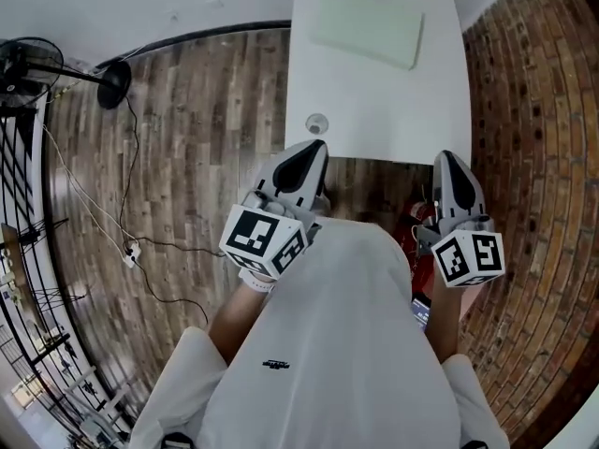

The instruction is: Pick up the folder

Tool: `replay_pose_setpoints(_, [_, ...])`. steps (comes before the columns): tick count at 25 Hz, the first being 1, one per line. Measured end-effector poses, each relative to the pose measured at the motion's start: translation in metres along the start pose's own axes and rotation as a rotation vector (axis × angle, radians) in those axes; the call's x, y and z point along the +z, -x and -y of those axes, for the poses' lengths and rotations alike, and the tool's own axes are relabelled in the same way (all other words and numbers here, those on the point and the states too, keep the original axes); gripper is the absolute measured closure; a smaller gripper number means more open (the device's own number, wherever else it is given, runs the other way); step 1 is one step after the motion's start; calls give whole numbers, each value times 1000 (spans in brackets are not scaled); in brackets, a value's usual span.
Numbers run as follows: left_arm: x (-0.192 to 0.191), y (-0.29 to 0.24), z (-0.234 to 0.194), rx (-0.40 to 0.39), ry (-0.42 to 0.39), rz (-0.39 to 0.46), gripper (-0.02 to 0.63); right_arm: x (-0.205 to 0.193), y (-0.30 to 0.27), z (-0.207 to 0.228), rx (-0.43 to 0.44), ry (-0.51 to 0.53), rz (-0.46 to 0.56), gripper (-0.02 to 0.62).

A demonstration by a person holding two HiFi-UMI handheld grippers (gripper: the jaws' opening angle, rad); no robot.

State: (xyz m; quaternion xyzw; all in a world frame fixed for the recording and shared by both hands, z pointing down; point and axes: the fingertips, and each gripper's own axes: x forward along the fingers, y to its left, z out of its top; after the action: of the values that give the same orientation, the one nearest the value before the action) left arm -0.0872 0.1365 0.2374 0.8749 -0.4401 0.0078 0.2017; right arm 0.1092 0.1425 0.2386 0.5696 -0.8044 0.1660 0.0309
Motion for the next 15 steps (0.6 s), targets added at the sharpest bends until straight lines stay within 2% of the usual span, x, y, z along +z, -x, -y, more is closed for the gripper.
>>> replay_pose_setpoints(4, [16, -18, -29, 2, 1, 3, 586, 10, -36, -3, -9, 21, -13, 589])
replay_pose_setpoints(8, [17, -35, -43, 12, 22, -18, 586, 13, -56, -2, 5, 38, -33, 589])
replay_pose_setpoints(15, [12, -79, -47, 36, 39, -66, 586, 16, -81, 43, -4, 6, -64, 589])
